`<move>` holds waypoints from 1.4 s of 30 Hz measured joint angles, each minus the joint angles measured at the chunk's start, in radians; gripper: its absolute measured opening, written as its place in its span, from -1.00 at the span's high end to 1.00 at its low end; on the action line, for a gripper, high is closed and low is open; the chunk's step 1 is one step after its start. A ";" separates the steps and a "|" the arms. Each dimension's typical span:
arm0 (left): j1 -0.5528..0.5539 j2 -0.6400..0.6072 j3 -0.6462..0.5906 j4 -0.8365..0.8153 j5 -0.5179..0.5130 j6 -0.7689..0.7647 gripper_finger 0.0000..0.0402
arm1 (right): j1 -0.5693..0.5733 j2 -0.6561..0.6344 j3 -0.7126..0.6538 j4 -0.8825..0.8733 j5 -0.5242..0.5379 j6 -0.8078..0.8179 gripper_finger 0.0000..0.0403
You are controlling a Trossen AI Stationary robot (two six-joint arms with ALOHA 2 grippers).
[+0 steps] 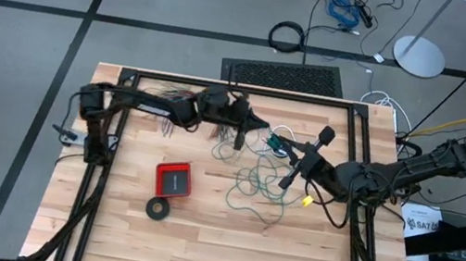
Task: Coil cords
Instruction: Coil the green wire onto the spool
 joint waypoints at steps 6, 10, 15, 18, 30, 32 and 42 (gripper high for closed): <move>0.022 -0.130 0.001 -0.194 -0.094 0.084 1.00 | -0.002 0.000 0.000 -0.041 -0.004 0.035 1.00; 0.028 -0.187 0.001 -0.244 -0.097 0.087 1.00 | -0.009 0.000 0.000 -0.065 -0.008 0.043 1.00; 0.025 -0.220 0.001 -0.268 -0.120 0.086 1.00 | -0.055 0.000 0.001 -0.134 -0.091 0.104 1.00; 0.020 -0.220 0.002 -0.273 -0.126 0.082 1.00 | -0.094 0.000 0.001 -0.186 -0.136 0.150 1.00; 0.008 -0.220 0.089 -0.418 -0.178 0.095 1.00 | -0.188 0.006 0.000 -0.347 -0.140 0.235 1.00; 0.004 -0.220 0.095 -0.425 -0.179 0.085 1.00 | -0.200 0.017 0.000 -0.353 -0.139 0.236 1.00; -0.046 -0.211 0.118 -0.482 -0.220 0.077 1.00 | -0.260 0.127 0.000 -0.268 -0.032 0.211 1.00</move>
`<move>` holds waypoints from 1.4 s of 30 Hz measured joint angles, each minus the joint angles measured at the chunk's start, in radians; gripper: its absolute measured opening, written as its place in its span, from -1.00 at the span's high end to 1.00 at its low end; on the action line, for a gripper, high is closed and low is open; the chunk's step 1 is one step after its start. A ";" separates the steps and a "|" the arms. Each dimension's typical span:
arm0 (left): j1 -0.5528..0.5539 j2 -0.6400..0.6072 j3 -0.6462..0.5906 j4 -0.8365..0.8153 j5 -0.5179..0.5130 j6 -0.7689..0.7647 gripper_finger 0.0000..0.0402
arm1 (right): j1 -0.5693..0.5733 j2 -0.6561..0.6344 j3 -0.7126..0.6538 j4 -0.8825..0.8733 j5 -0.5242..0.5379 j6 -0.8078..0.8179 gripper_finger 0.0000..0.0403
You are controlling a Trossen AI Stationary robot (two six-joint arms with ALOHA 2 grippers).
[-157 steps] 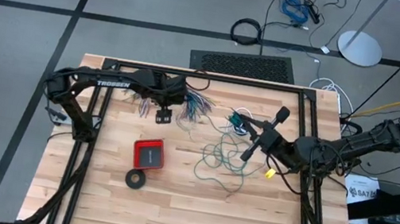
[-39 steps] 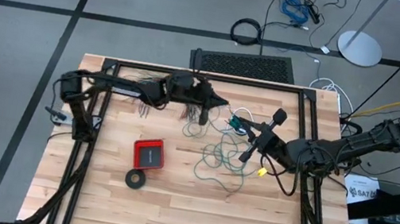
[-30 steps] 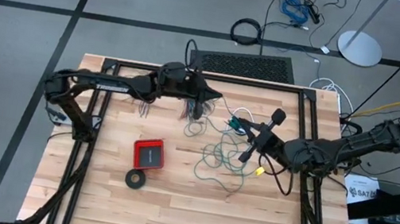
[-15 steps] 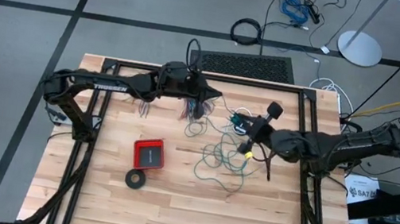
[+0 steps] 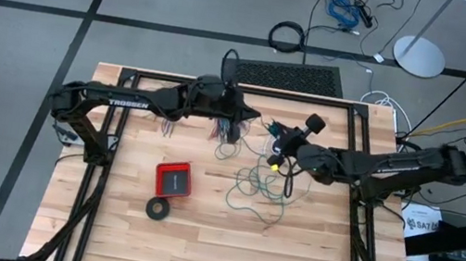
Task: Coil cords
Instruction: Coil the green wire onto the spool
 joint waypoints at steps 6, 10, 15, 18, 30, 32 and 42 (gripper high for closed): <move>-0.037 0.007 0.001 -0.024 -0.048 -0.001 1.00 | -0.004 0.059 0.000 0.100 0.059 -0.064 1.00; -0.061 0.007 0.001 -0.039 -0.113 -0.001 1.00 | -0.012 0.084 0.000 0.130 0.072 -0.082 1.00; -0.072 0.007 0.001 -0.045 -0.178 -0.001 1.00 | -0.018 0.098 0.000 0.123 0.082 -0.093 1.00; -0.072 0.007 0.002 -0.046 -0.199 -0.001 1.00 | -0.018 0.100 0.000 0.122 0.083 -0.109 1.00; -0.109 0.007 0.034 -0.051 -0.195 -0.029 1.00 | -0.017 0.100 0.000 0.086 0.219 -0.151 1.00; -0.118 0.007 0.034 -0.051 -0.194 -0.032 1.00 | -0.017 0.100 0.000 0.086 0.220 -0.152 1.00; -0.171 0.022 0.035 -0.030 -0.183 -0.052 1.00 | -0.017 0.100 0.000 0.168 0.251 -0.160 1.00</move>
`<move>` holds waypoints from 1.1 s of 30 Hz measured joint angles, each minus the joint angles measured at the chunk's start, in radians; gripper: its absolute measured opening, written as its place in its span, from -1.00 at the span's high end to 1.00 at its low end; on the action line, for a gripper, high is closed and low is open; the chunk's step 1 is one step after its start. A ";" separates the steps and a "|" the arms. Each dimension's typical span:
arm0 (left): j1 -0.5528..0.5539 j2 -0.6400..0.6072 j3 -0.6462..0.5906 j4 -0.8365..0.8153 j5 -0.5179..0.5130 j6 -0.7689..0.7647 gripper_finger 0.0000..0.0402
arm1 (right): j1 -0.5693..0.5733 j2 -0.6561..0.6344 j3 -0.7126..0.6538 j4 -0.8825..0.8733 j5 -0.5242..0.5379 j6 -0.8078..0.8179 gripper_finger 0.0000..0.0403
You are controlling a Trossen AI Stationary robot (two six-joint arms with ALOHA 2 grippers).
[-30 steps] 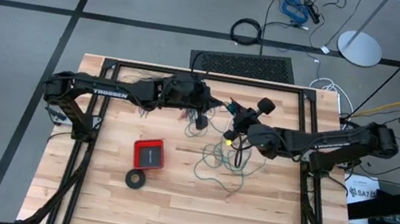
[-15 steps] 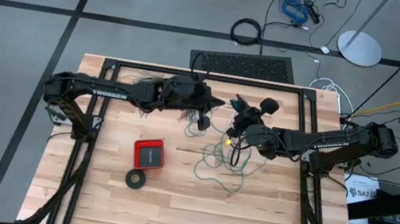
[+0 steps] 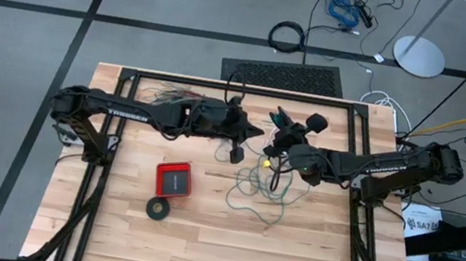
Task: Coil cords
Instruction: Coil the green wire onto the spool
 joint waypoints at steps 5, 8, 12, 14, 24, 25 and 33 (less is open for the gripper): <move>-0.022 0.051 0.000 0.002 0.006 -0.001 1.00 | 0.000 0.000 0.000 0.030 -0.015 -0.006 1.00; -0.034 0.067 -0.001 0.005 0.001 -0.001 1.00 | 0.003 0.000 0.000 0.028 -0.016 -0.006 1.00; -0.054 0.060 -0.001 0.004 -0.104 0.037 1.00 | 0.016 0.000 0.000 0.022 -0.016 -0.006 1.00; -0.059 0.054 -0.001 -0.001 -0.129 0.069 1.00 | 0.027 0.000 0.000 0.022 -0.016 -0.008 1.00; -0.018 0.054 -0.200 0.175 0.075 0.051 0.69 | 0.084 -0.059 0.000 0.025 -0.010 -0.011 1.00; -0.014 0.054 -0.234 0.229 0.078 0.040 0.63 | 0.091 -0.065 0.000 0.028 -0.010 -0.011 1.00; 0.001 0.190 -0.421 0.942 0.127 -0.083 0.33 | 0.108 -0.084 0.000 0.131 -0.132 -0.012 1.00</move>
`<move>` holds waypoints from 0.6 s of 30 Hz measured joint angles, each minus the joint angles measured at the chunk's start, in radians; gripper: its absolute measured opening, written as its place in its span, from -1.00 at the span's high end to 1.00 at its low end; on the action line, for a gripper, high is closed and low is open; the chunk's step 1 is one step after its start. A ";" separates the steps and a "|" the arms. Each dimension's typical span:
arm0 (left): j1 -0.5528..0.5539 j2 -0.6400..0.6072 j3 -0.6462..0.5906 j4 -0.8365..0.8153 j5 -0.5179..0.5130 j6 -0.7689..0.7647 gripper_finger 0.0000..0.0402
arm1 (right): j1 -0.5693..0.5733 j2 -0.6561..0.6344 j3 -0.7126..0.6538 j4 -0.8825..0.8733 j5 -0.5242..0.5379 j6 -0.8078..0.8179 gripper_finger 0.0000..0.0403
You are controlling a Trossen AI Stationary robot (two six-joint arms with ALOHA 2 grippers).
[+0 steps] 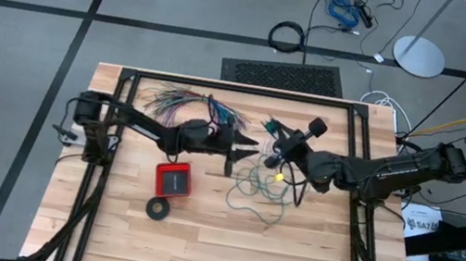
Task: Coil cords
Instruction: Coil the green wire onto the spool
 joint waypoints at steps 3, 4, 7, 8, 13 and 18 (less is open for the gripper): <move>-0.012 0.087 0.042 0.064 0.023 -0.002 0.32 | 0.000 0.000 0.000 0.037 -0.054 0.001 1.00; -0.019 0.111 0.052 0.065 0.005 0.002 0.32 | 0.000 0.000 0.000 0.047 -0.066 0.001 1.00; -0.039 0.147 0.069 0.077 -0.182 0.006 0.32 | 0.000 0.000 0.000 0.065 -0.069 -0.004 1.00; -0.041 0.158 0.072 0.115 -0.221 0.018 0.32 | 0.000 0.000 0.000 0.063 -0.069 -0.004 1.00; -0.045 0.208 0.073 0.286 -0.156 0.056 0.32 | 0.000 0.000 0.000 0.060 -0.079 -0.005 1.00; -0.039 0.239 0.098 0.306 -0.122 0.055 0.32 | 0.000 0.000 0.000 0.071 -0.096 -0.011 1.00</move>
